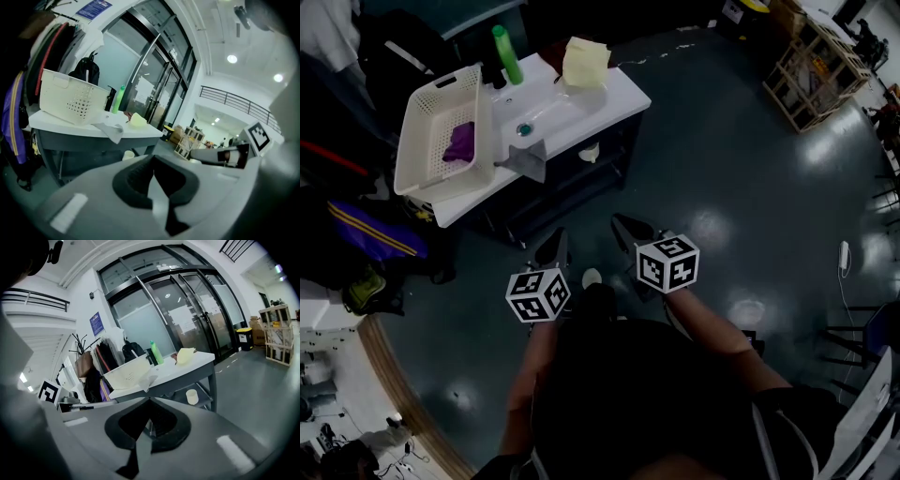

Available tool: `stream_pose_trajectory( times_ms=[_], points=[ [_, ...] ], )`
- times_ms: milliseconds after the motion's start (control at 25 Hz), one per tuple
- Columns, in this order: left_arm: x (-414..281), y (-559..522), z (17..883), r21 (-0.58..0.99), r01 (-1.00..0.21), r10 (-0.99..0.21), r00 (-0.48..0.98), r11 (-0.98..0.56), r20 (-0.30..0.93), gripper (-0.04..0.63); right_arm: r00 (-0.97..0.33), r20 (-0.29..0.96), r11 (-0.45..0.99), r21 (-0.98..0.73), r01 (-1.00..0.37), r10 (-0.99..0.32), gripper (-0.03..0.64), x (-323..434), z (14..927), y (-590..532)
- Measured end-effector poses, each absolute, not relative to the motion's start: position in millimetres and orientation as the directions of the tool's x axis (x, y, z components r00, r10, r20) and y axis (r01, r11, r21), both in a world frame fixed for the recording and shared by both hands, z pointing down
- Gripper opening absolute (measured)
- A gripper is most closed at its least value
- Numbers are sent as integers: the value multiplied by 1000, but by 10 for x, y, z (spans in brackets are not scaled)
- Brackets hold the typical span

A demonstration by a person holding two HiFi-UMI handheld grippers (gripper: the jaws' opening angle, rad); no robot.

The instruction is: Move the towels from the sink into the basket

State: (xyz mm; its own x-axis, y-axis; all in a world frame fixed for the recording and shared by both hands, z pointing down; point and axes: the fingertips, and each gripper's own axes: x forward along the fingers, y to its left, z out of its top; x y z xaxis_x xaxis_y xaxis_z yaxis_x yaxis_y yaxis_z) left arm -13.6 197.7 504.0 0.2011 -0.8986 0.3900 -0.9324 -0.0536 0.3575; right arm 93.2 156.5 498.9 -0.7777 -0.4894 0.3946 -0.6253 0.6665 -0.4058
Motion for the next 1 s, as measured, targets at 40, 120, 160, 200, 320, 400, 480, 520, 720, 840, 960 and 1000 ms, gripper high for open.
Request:
stream_pose_trajectory(
  times_ms=[40, 120, 160, 200, 320, 400, 480, 520, 720, 840, 960, 1000],
  points=[
    [-186, 1916, 5040, 357, -933, -899, 197, -49, 390, 6, -780, 394, 671, -403, -623, -487, -5, 885, 4976, 1506],
    [-284, 1794, 5022, 355, -934, -902, 189, -43, 388, 6, -782, 393, 678, -396, -619, -484, -5, 794, 4942, 1388],
    [-329, 1735, 5014, 353, -935, -903, 186, -41, 387, 6, -782, 392, 680, -395, -618, -484, -5, 755, 4929, 1327],
    [-368, 1679, 5010, 352, -935, -904, 184, -40, 387, 6, -782, 392, 679, -395, -619, -485, -5, 720, 4923, 1265],
    [-490, 1536, 5021, 347, -937, -904, 177, -35, 388, 6, -780, 396, 677, -395, -621, -485, -5, 607, 4935, 1103],
    [-592, 1453, 5040, 347, -937, -906, 169, -26, 389, 6, -782, 400, 680, -395, -618, -479, -6, 510, 4949, 1021],
    [-691, 1376, 5066, 351, -936, -907, 164, -19, 388, 6, -785, 405, 685, -393, -613, -470, -5, 417, 4966, 963],
    [-738, 1335, 5081, 352, -936, -907, 161, -15, 388, 6, -786, 407, 688, -392, -610, -466, -6, 375, 4975, 933],
    [-921, 1121, 5151, 348, -937, -902, 160, -12, 401, 6, -779, 420, 684, -389, -618, -465, -5, 233, 5018, 723],
    [-1011, 1008, 5182, 348, -937, -895, 170, -17, 414, 10, -776, 424, 682, -385, -621, -467, -6, 128, 5008, 590],
    [-1126, 897, 5216, 332, -943, -890, 163, -13, 426, 30, -776, 425, 685, -383, -620, -466, -5, -8, 5008, 458],
    [-1162, 861, 5228, 327, -945, -889, 161, -14, 429, 36, -776, 425, 685, -382, -620, -466, -6, -52, 5010, 416]
  ],
)
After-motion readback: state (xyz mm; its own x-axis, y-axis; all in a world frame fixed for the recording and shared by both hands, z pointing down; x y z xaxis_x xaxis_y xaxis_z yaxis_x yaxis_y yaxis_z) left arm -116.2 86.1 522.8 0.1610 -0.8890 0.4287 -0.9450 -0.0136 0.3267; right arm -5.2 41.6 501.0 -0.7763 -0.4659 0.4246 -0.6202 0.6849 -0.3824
